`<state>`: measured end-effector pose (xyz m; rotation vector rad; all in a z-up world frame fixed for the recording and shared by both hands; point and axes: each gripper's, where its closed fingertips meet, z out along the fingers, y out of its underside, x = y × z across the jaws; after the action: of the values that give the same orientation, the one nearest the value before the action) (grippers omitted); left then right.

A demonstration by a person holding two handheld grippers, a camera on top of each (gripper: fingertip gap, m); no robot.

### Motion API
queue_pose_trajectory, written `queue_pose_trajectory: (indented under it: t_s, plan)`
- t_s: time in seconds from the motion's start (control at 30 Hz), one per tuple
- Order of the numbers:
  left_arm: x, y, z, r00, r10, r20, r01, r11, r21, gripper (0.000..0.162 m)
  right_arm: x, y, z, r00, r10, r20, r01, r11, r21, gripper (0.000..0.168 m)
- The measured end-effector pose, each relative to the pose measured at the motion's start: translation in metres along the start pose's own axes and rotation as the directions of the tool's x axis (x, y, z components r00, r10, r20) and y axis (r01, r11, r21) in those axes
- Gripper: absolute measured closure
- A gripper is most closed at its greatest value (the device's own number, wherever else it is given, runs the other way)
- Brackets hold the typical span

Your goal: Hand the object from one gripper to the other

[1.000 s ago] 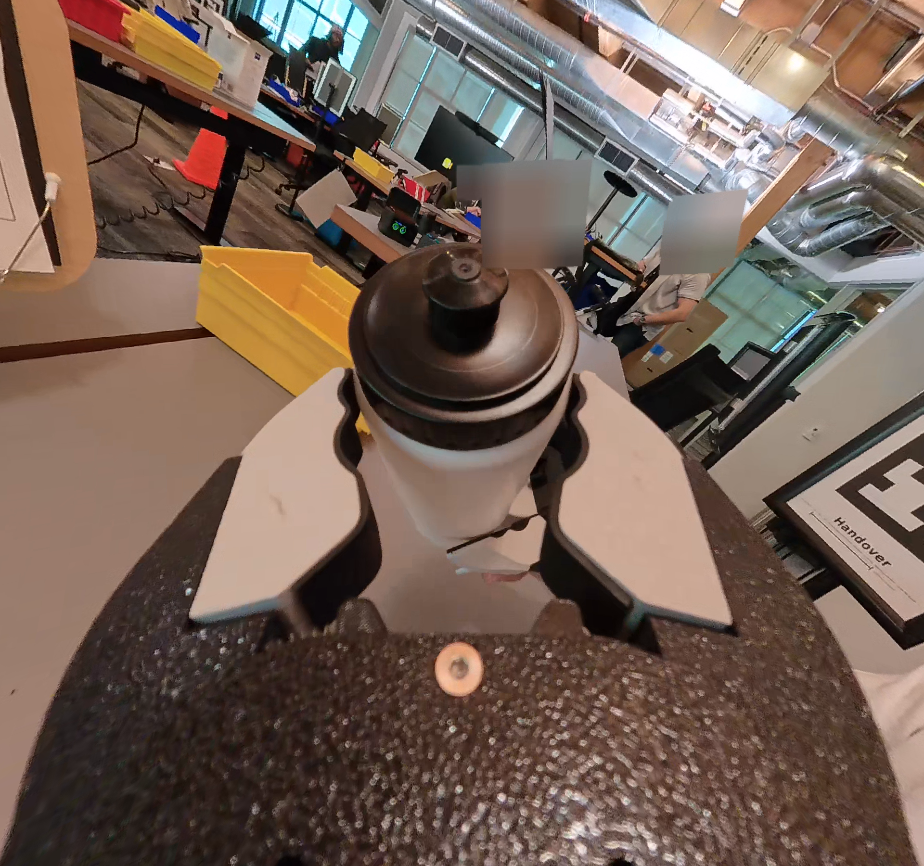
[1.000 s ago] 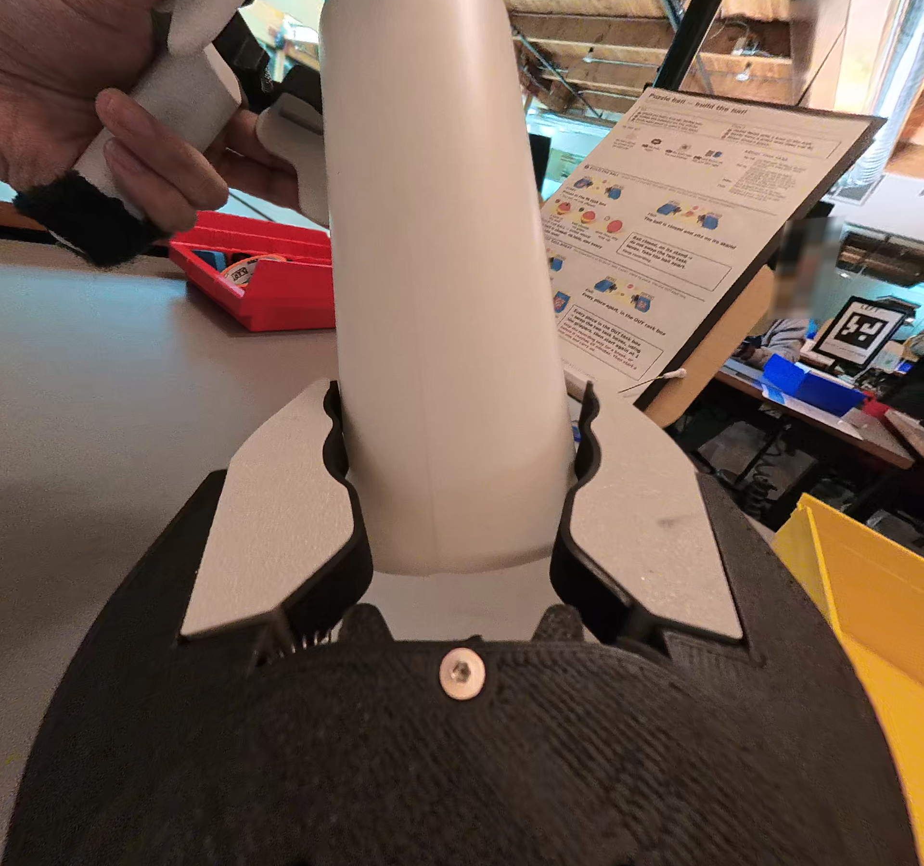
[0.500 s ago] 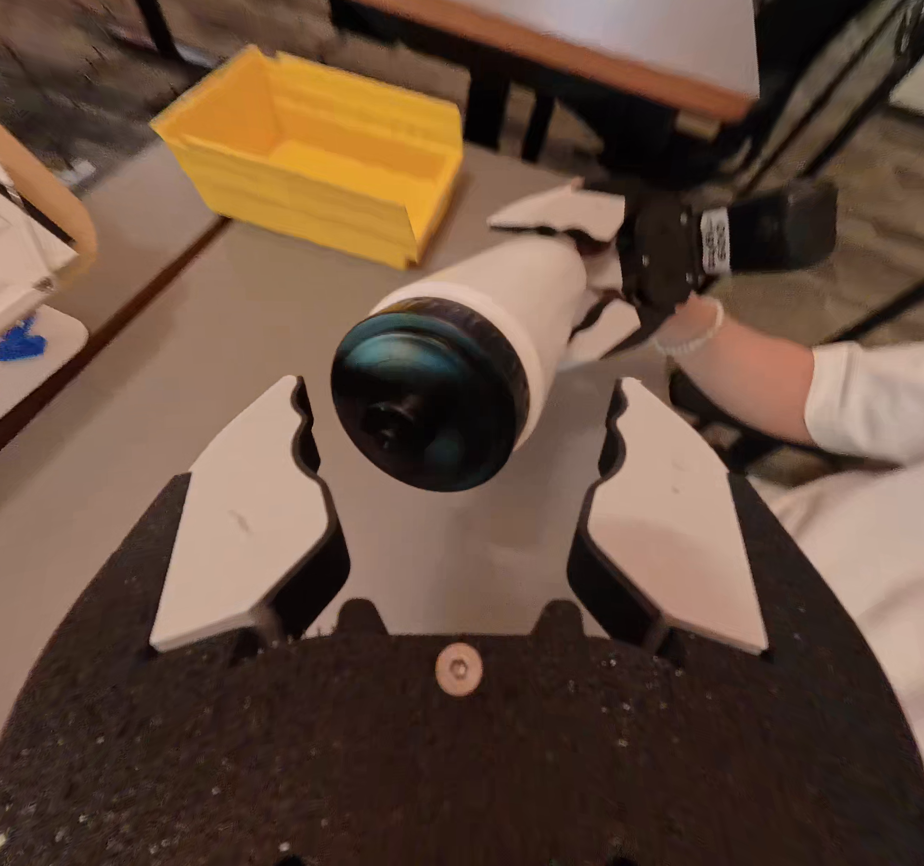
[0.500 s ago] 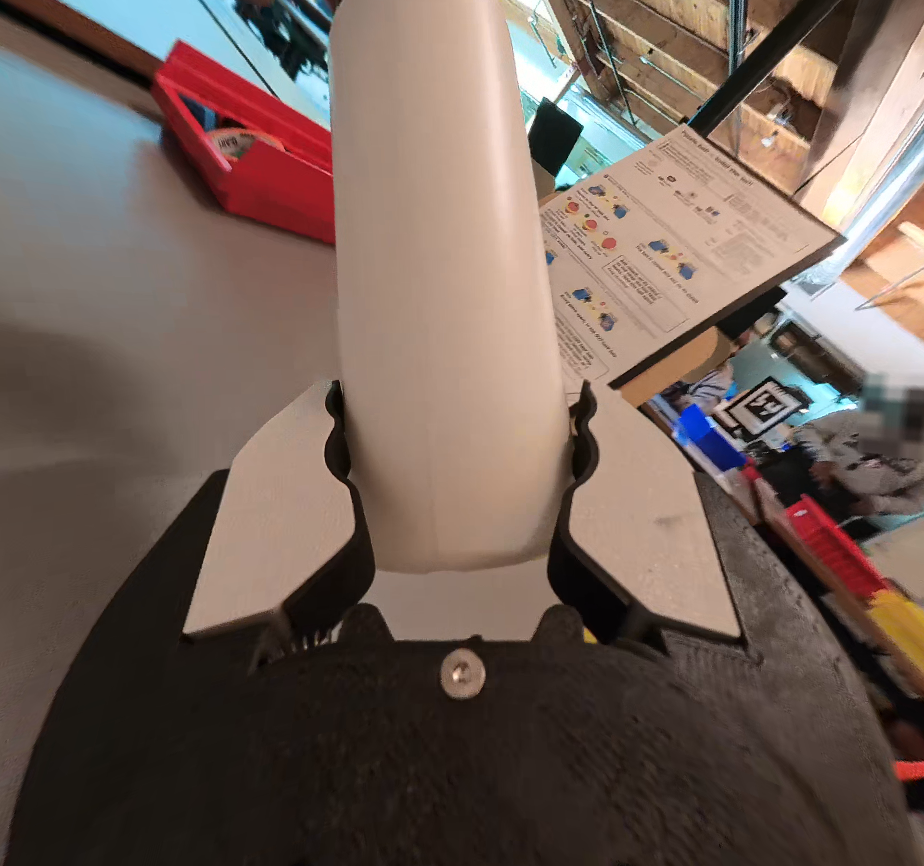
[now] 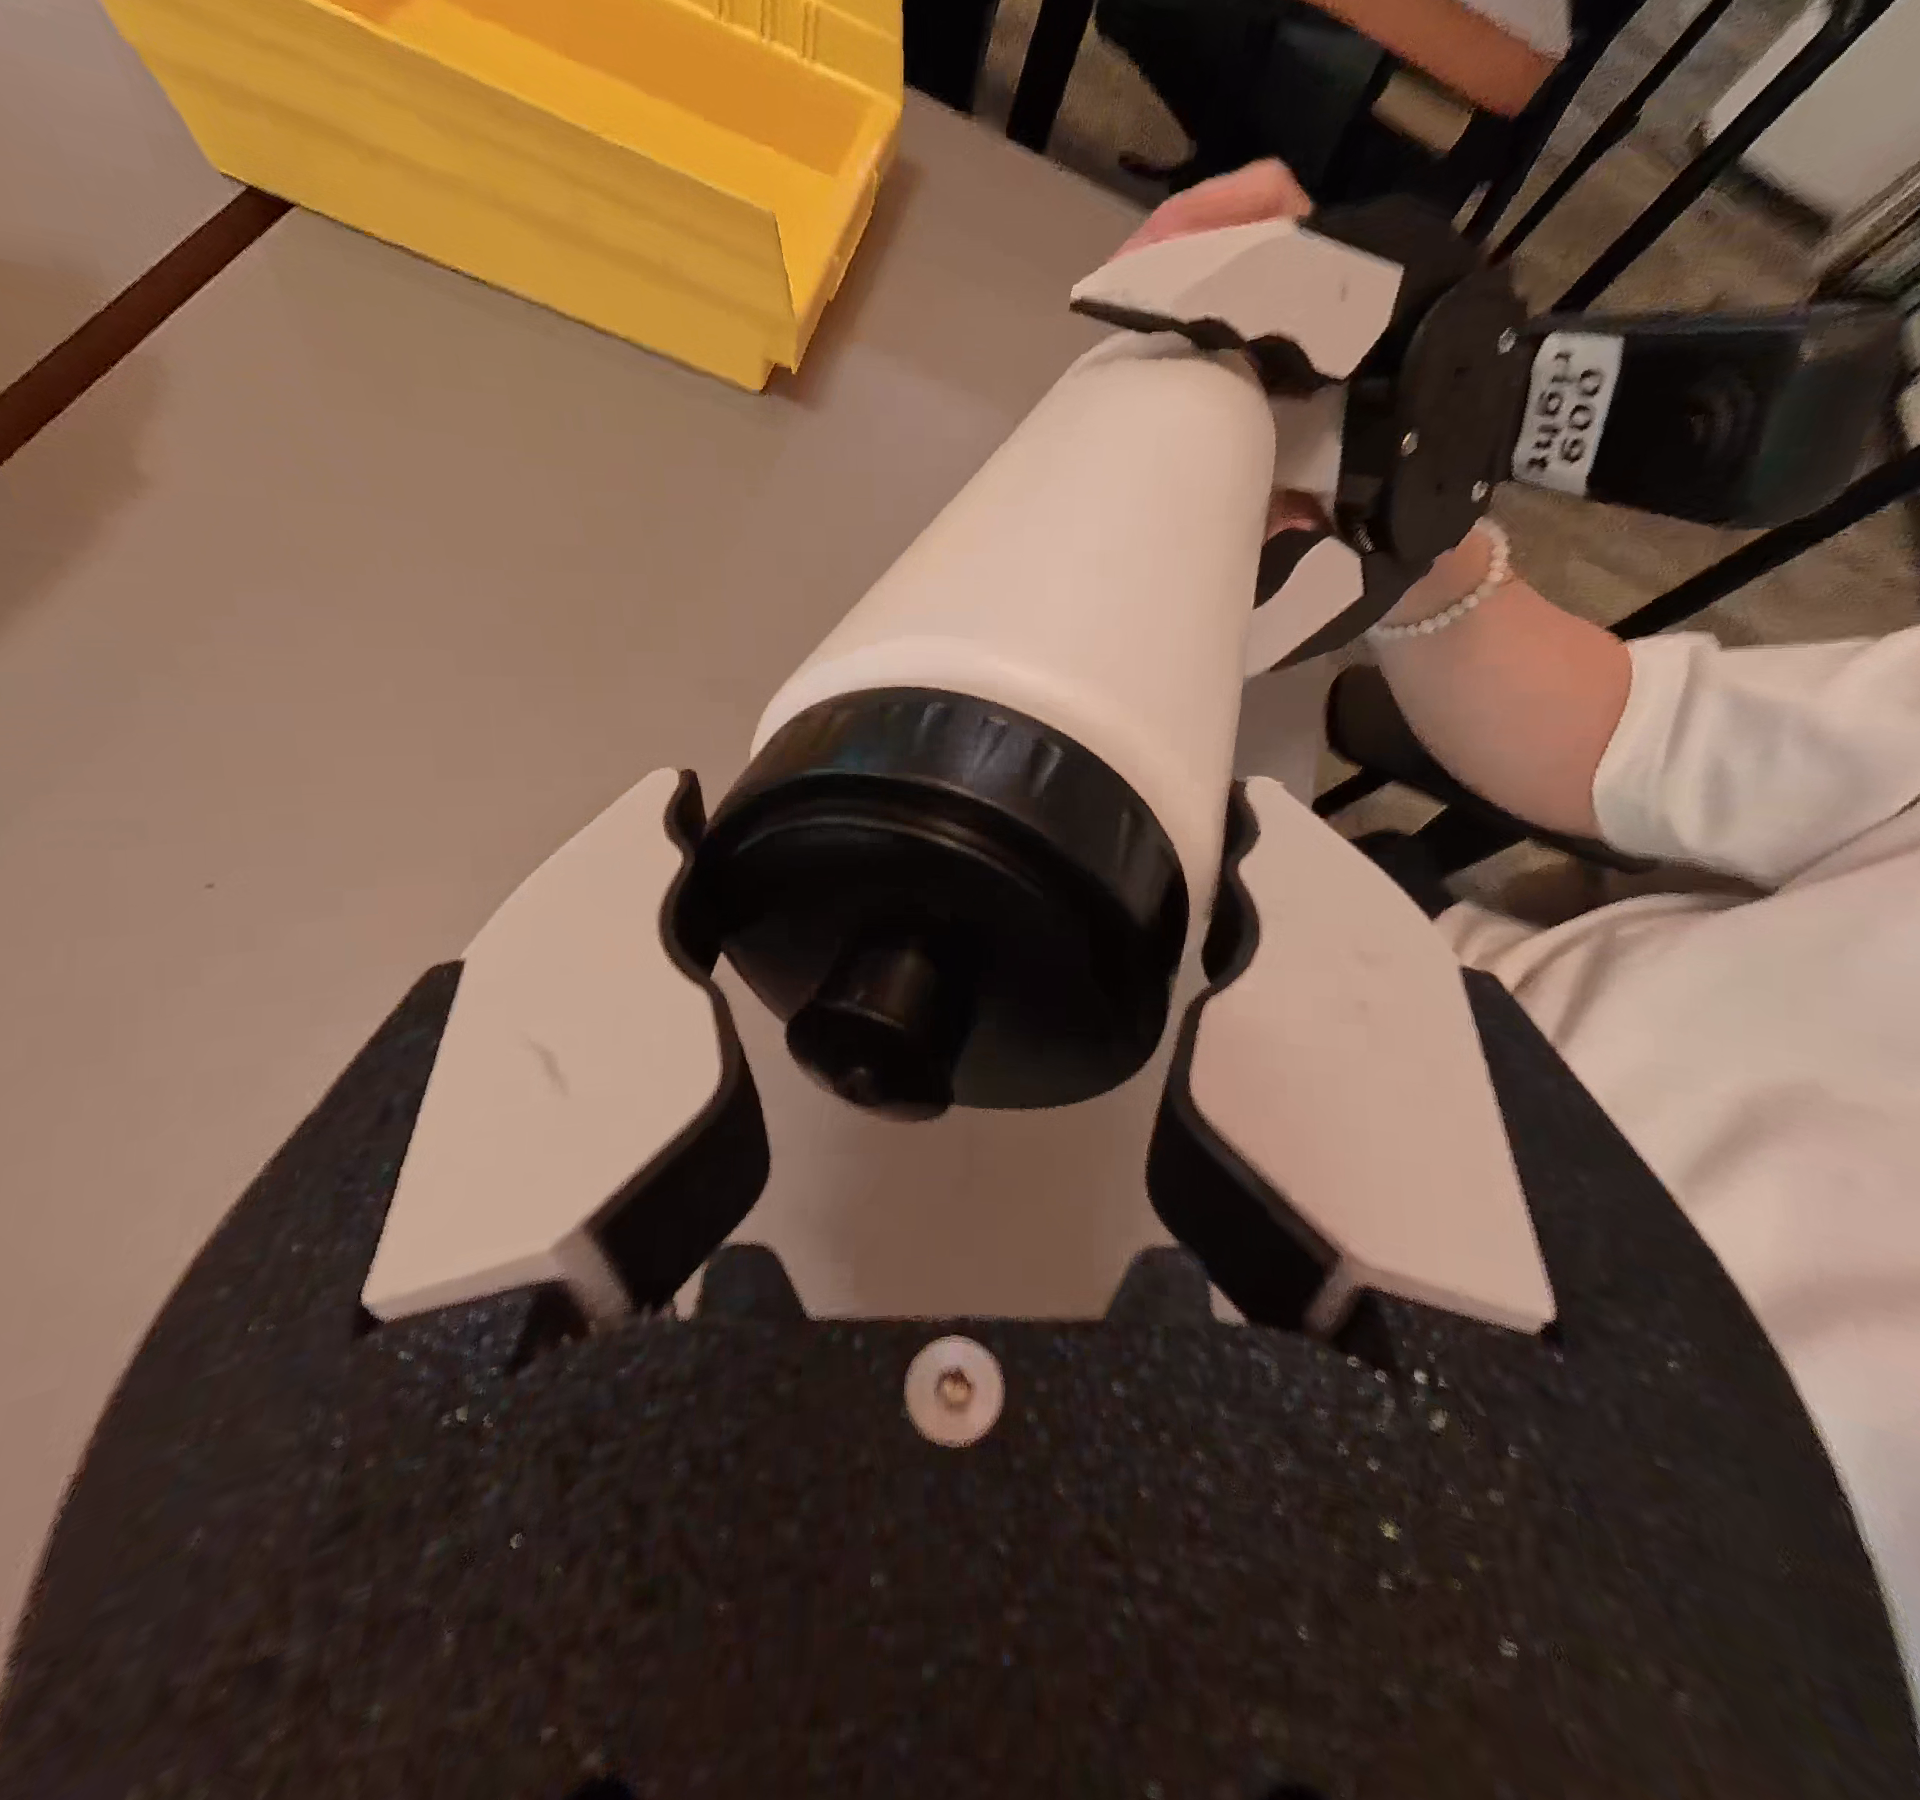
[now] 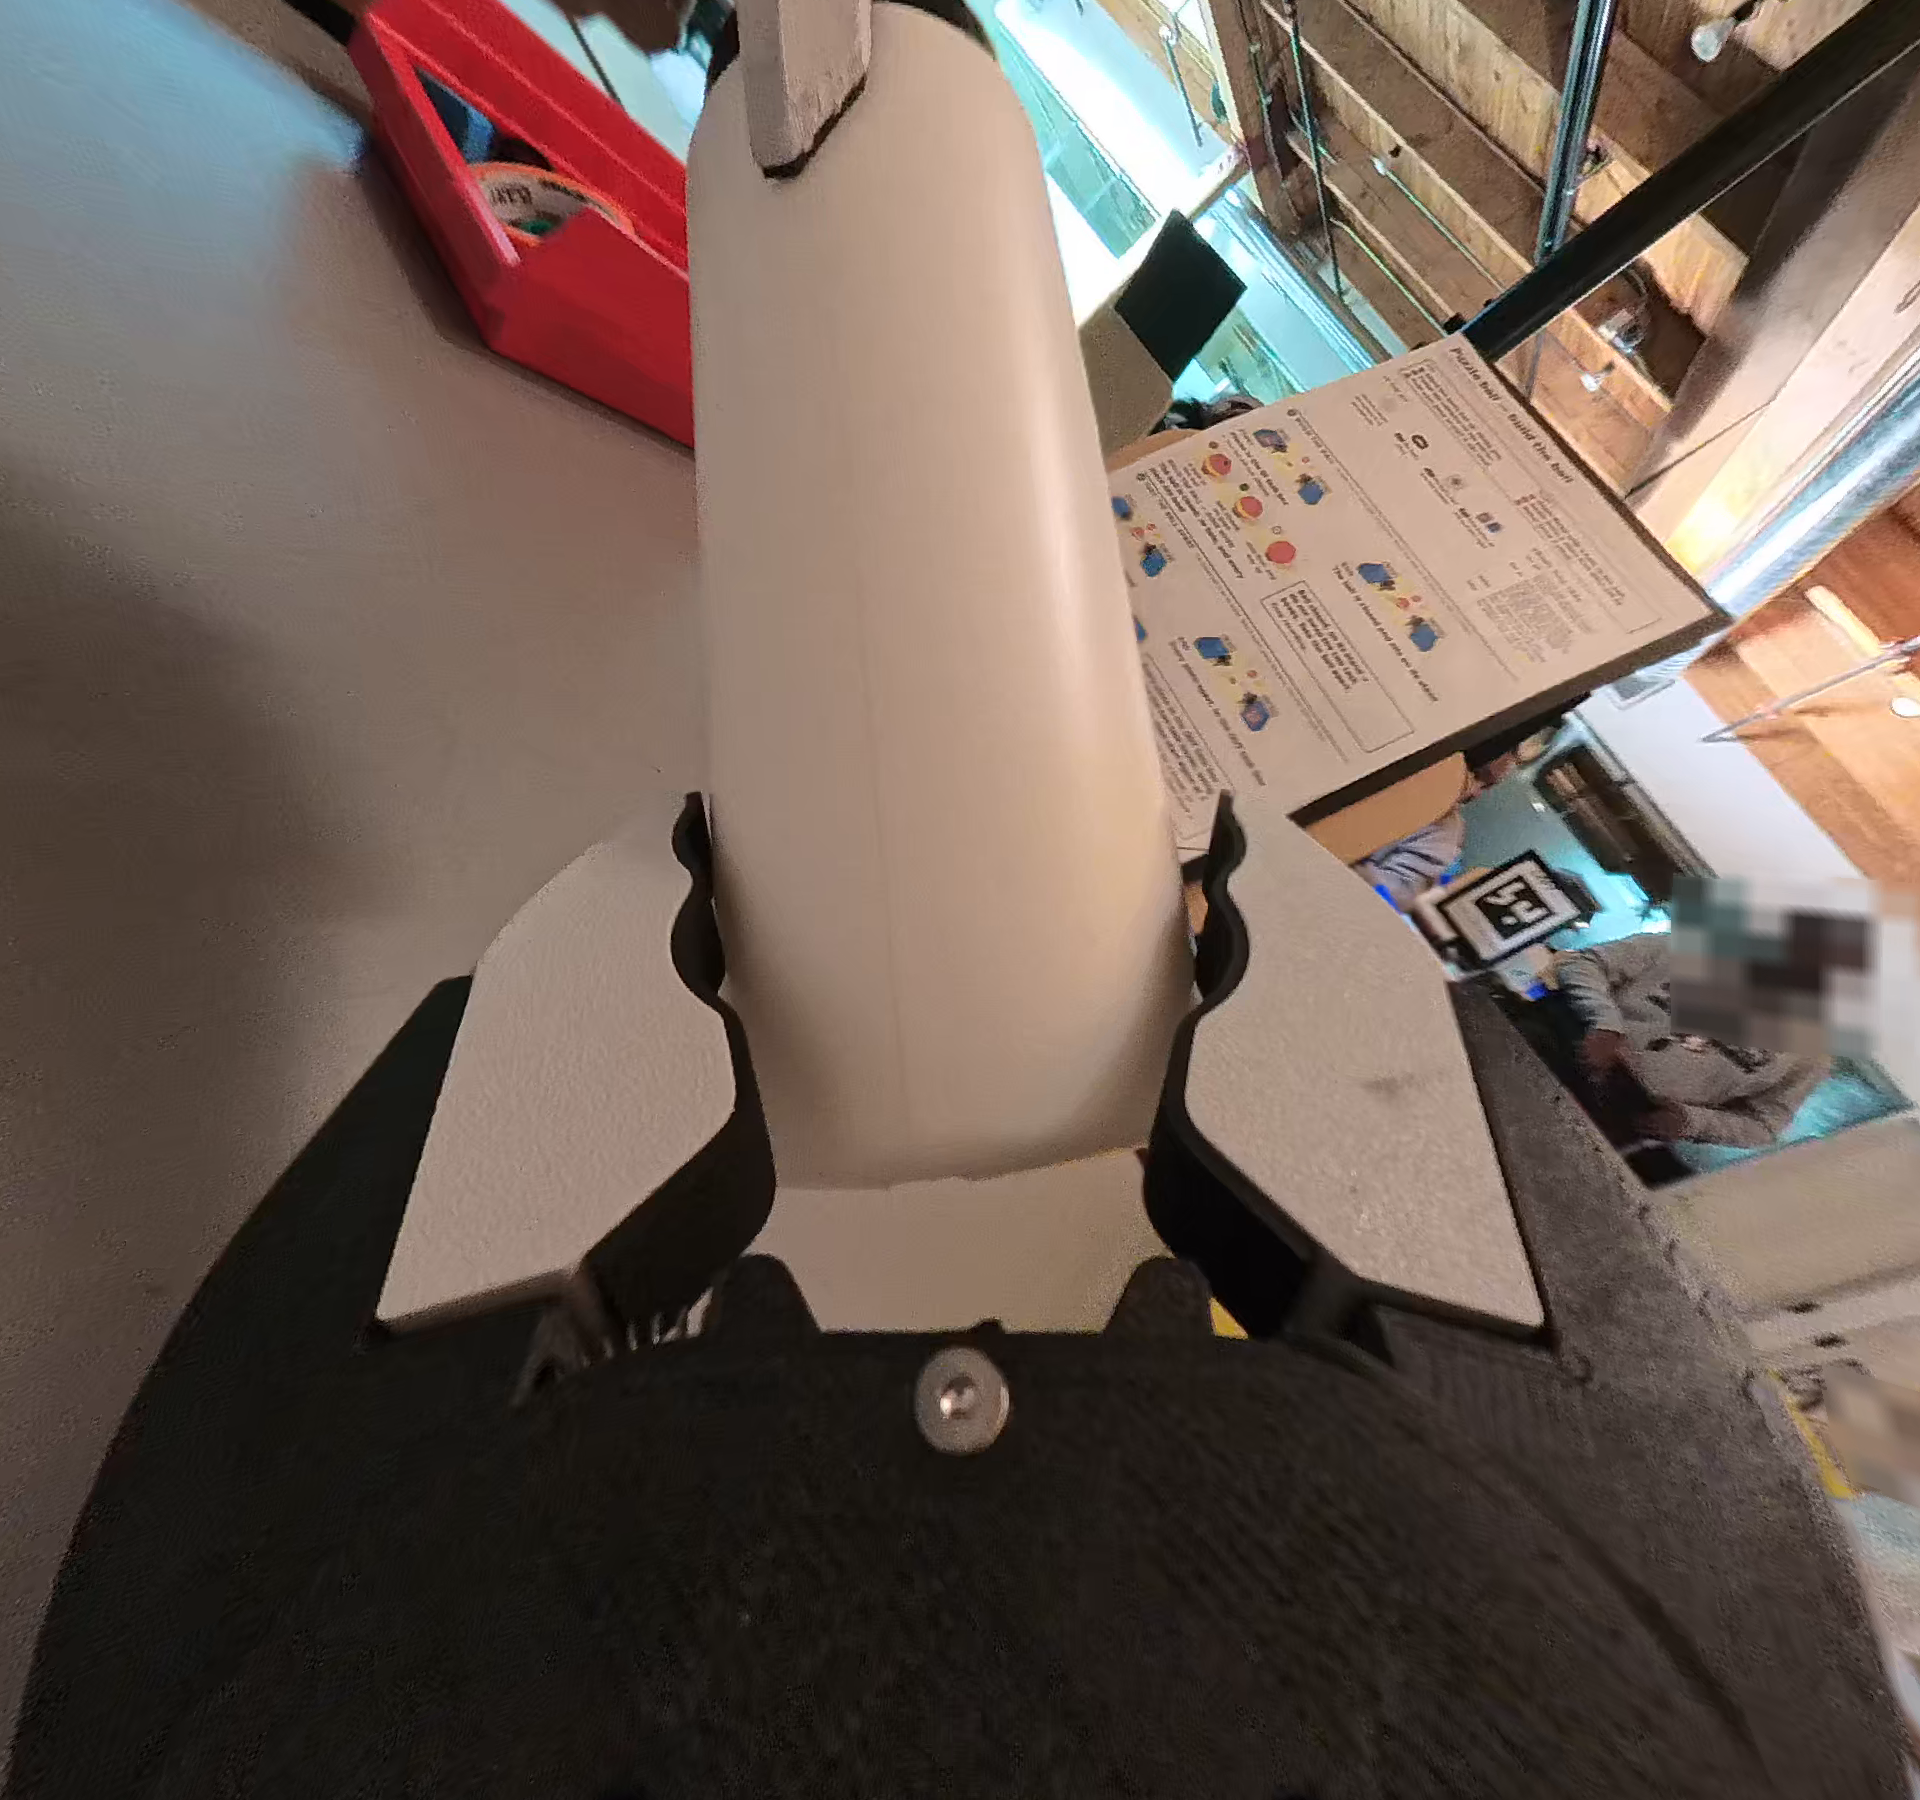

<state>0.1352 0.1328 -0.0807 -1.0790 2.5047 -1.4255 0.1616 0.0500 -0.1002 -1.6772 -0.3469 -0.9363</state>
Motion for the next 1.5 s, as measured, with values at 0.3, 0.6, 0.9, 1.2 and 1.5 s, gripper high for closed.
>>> queue_pose_trajectory:
  t_s: [0.3, 0.6, 0.9, 1.2, 1.5]
  plan:
    - [-0.011, -0.015, -0.030, 0.968, -0.173, -0.184, 0.221, 0.933, 0.284, 0.071, 0.023, -0.006, -0.021, 0.893, 0.439, 0.105, -0.450, 0.849, 0.276, 0.072]
    - [-0.010, -0.012, -0.025, 0.991, -0.017, -0.135, 0.075, 0.898, 0.434, 0.071, 0.037, -0.032, -0.015, 0.342, 0.818, 0.463, -0.938, 0.263, 0.227, 0.073]
    - [-0.016, -0.010, -0.022, 0.995, 0.037, -0.090, 0.010, 0.883, 0.469, 0.071, 0.014, -0.011, 0.000, 0.263, 0.862, 0.434, -0.961, 0.273, 0.041, 0.087]
    - [-0.003, 0.011, 0.003, 0.989, -0.015, -0.147, 0.063, 0.944, 0.325, 0.071, 0.042, -0.022, -0.020, 0.412, 0.804, 0.429, -0.911, 0.357, 0.206, 0.089]
    - [-0.007, 0.023, 0.023, 0.979, -0.099, -0.178, 0.148, 0.945, 0.290, 0.073, 0.049, -0.014, -0.028, 0.471, 0.798, 0.376, -0.881, 0.406, 0.242, 0.112]
